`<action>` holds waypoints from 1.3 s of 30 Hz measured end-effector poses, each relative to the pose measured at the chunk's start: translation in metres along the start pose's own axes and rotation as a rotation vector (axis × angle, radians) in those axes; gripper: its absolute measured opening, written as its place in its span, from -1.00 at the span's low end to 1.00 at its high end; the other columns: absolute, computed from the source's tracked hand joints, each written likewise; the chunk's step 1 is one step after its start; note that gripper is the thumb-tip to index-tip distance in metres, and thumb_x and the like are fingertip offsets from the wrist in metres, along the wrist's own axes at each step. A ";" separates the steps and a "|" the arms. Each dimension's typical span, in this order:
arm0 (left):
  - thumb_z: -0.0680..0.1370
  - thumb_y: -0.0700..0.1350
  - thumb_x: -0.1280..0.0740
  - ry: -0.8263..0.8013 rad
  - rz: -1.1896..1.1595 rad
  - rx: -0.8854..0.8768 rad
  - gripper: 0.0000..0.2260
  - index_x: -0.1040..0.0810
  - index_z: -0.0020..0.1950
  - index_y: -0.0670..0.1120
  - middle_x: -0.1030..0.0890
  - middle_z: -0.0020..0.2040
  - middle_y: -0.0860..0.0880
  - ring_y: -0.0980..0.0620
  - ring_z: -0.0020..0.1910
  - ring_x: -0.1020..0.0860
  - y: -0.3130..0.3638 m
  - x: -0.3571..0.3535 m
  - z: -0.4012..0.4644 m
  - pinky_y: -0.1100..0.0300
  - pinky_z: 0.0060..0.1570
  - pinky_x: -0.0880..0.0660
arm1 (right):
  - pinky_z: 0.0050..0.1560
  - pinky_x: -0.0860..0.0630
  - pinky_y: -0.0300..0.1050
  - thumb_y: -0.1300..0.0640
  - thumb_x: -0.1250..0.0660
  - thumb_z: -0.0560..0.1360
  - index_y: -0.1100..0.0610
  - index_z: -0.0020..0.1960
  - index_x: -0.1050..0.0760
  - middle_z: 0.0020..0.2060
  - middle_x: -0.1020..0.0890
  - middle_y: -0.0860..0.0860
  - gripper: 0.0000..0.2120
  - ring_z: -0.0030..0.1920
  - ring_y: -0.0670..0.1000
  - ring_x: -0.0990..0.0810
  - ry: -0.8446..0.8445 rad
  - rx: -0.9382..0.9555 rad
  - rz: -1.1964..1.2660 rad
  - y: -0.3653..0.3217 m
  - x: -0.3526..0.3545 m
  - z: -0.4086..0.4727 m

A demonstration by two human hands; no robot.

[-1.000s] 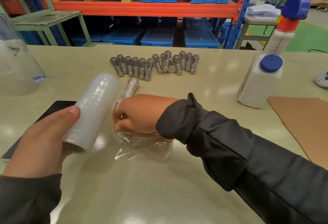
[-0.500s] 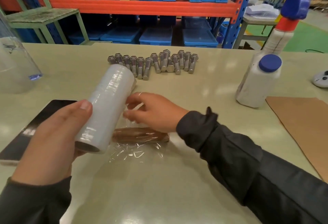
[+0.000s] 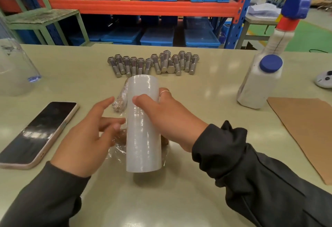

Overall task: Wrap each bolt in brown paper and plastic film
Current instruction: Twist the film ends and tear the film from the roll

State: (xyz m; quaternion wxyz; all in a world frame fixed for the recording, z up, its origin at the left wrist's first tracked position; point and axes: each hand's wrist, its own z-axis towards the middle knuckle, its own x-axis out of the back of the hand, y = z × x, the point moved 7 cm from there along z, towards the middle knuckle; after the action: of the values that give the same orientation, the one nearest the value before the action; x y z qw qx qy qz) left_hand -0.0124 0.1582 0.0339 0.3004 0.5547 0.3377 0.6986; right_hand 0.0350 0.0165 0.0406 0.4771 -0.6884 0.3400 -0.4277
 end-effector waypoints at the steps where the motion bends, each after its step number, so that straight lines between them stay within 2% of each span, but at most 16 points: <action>1: 0.52 -0.17 -0.31 -0.013 0.123 -0.032 -0.48 -0.23 0.34 0.26 -0.60 -0.11 0.28 0.21 -0.16 -0.59 0.000 -0.001 0.001 0.24 -0.09 -0.50 | -0.08 -0.54 -0.12 -0.16 -0.24 0.48 0.03 0.28 -0.23 -0.02 -0.53 -0.06 -0.52 -0.05 -0.02 -0.57 0.006 0.026 -0.002 -0.003 0.001 -0.003; 3: 0.47 -0.19 -0.38 -0.017 0.267 -0.050 -0.40 -0.23 0.37 0.25 -0.55 -0.14 0.37 0.26 -0.28 -0.57 -0.001 -0.003 0.001 0.48 -0.25 -0.36 | -0.07 -0.54 -0.13 -0.18 -0.24 0.48 -0.01 0.35 -0.20 0.00 -0.54 -0.09 -0.48 -0.04 -0.04 -0.57 0.039 0.079 -0.055 -0.008 0.008 -0.008; 6: 0.42 -0.19 -0.43 -0.029 0.354 -0.064 -0.37 -0.27 0.37 0.21 -0.51 -0.18 0.41 0.23 -0.33 -0.54 -0.001 -0.006 0.003 0.49 -0.29 -0.30 | -0.02 -0.54 -0.07 -0.24 -0.19 0.49 -0.10 0.52 0.16 0.08 -0.49 -0.08 -0.24 -0.03 0.00 -0.57 0.109 0.119 -0.255 -0.011 0.025 -0.015; 8: 0.41 -0.22 -0.44 -0.042 0.367 -0.070 -0.37 -0.30 0.38 0.15 -0.52 -0.20 0.38 0.29 -0.35 -0.48 -0.002 -0.008 0.005 0.48 -0.29 -0.29 | -0.11 -0.55 -0.07 -0.27 -0.14 0.50 -0.19 0.46 0.37 -0.06 -0.51 -0.06 -0.20 -0.17 -0.02 -0.59 0.134 0.119 -0.418 -0.010 0.034 -0.023; 11: 0.42 -0.21 -0.44 -0.055 0.427 -0.085 -0.41 -0.32 0.38 0.09 -0.53 -0.20 0.32 0.37 -0.32 -0.39 -0.003 -0.013 0.008 0.51 -0.28 -0.26 | -0.32 -0.45 -0.11 -0.30 -0.09 0.50 -0.35 0.36 0.44 -0.18 -0.57 0.00 -0.26 -0.32 0.00 -0.55 0.189 0.118 -0.696 -0.009 0.049 -0.035; 15: 0.44 -0.18 -0.42 -0.071 0.482 -0.089 -0.48 -0.33 0.34 0.06 -0.49 -0.22 0.31 0.26 -0.18 -0.42 -0.002 -0.016 0.014 0.44 -0.25 -0.26 | -0.33 -0.35 -0.11 -0.29 -0.01 0.52 -0.24 0.45 0.36 -0.17 -0.55 0.04 -0.31 -0.34 0.02 -0.42 0.219 -0.022 -0.991 0.000 0.069 -0.038; 18: 0.46 -0.12 -0.40 -0.119 0.553 -0.112 -0.50 -0.29 0.33 0.09 -0.47 -0.20 0.31 0.19 -0.09 -0.47 0.004 -0.017 0.015 0.27 -0.09 -0.39 | -0.16 -0.35 -0.09 -0.25 0.00 0.54 -0.18 0.49 0.28 0.19 -0.55 0.04 -0.34 -0.03 0.13 -0.52 0.161 -0.166 -1.125 0.018 0.075 -0.035; 20: 0.49 -0.07 -0.36 -0.143 0.630 -0.156 -0.54 -0.26 0.33 0.12 -0.46 -0.14 0.30 0.19 -0.05 -0.46 0.011 -0.018 0.015 0.23 -0.01 -0.43 | -0.13 -0.30 -0.10 -0.24 -0.01 0.54 -0.18 0.50 0.24 0.30 -0.48 0.01 -0.36 0.13 0.13 -0.51 0.139 -0.225 -1.174 0.029 0.074 -0.034; 22: 0.52 -0.01 -0.31 -0.180 0.745 -0.243 -0.54 -0.20 0.35 0.16 -0.47 -0.03 0.28 0.19 0.02 -0.45 0.023 -0.022 0.015 0.25 0.03 -0.44 | -0.12 -0.28 -0.11 -0.24 -0.01 0.55 -0.17 0.50 0.23 0.34 -0.43 -0.01 -0.36 0.18 0.12 -0.49 0.132 -0.256 -1.191 0.037 0.072 -0.032; 25: 0.49 0.14 -0.30 -0.308 0.769 -0.416 -0.48 -0.15 0.38 0.27 -0.41 0.19 0.27 0.22 0.18 -0.37 0.040 -0.035 0.016 0.36 0.13 -0.31 | -0.12 -0.26 -0.11 -0.26 0.00 0.55 -0.18 0.50 0.23 0.35 -0.42 -0.01 -0.37 0.17 0.12 -0.50 0.143 -0.266 -1.200 0.040 0.072 -0.032; 27: 0.40 0.21 -0.34 -0.453 0.647 -0.455 -0.42 -0.22 0.38 0.26 -0.34 0.19 0.30 0.29 0.16 -0.30 0.046 -0.051 0.017 0.44 0.11 -0.21 | -0.13 -0.27 -0.11 -0.27 0.01 0.54 -0.19 0.50 0.24 0.37 -0.39 -0.02 -0.36 0.16 0.12 -0.51 0.156 -0.258 -1.188 0.040 0.073 -0.033; 29: 0.37 0.22 -0.38 -0.569 0.634 -0.431 -0.35 -0.24 0.41 0.20 -0.34 0.24 0.22 0.25 0.17 -0.28 0.040 -0.071 0.019 0.43 0.11 -0.19 | -0.15 -0.28 -0.12 -0.26 0.01 0.55 -0.20 0.49 0.25 0.31 -0.45 -0.01 -0.37 0.13 0.12 -0.52 0.166 -0.248 -1.156 0.041 0.072 -0.034; 32: 0.36 0.19 -0.42 -0.558 0.653 -0.375 -0.31 -0.25 0.43 0.09 -0.33 0.25 0.12 0.12 0.24 -0.27 0.025 -0.085 0.025 0.36 0.18 -0.21 | -0.16 -0.29 -0.12 -0.21 0.01 0.57 -0.22 0.49 0.21 0.15 -0.55 0.01 -0.42 0.10 0.11 -0.51 0.174 -0.206 -1.074 0.043 0.069 -0.034; 34: 0.35 0.18 -0.43 -0.539 0.622 -0.338 -0.35 -0.33 0.38 0.07 -0.34 0.15 0.12 0.11 0.21 -0.29 0.019 -0.087 0.027 0.34 0.16 -0.24 | -0.13 -0.29 -0.13 -0.17 -0.01 0.58 -0.24 0.49 0.14 0.16 -0.55 -0.01 -0.46 0.13 0.10 -0.50 0.185 -0.164 -1.020 0.045 0.067 -0.034; 36: 0.38 0.19 -0.40 -0.515 0.635 -0.340 -0.48 -0.41 0.28 0.06 -0.32 0.01 0.13 0.11 0.14 -0.34 0.018 -0.089 0.027 0.32 0.09 -0.28 | -0.08 -0.30 -0.12 -0.14 -0.02 0.59 -0.27 0.48 0.06 0.30 -0.43 0.07 -0.50 0.17 0.12 -0.48 0.191 -0.154 -0.966 0.046 0.066 -0.034; 39: 0.46 0.18 -0.31 -0.430 0.715 -0.398 -0.64 -0.46 0.17 0.04 -0.38 -0.03 0.11 0.08 0.10 -0.38 0.024 -0.087 0.023 0.29 0.02 -0.29 | 0.11 -0.37 -0.10 -0.09 -0.02 0.60 -0.30 0.45 -0.07 0.50 0.11 0.21 -0.57 0.23 0.21 -0.45 0.153 -0.184 -0.957 0.045 0.064 -0.034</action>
State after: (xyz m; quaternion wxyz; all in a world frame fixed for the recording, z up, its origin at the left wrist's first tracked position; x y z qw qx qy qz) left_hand 0.0266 0.0775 0.0072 0.2044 0.7003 -0.0856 0.6786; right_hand 0.0274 -0.0664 0.0208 0.1381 -0.7732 0.0564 -0.6164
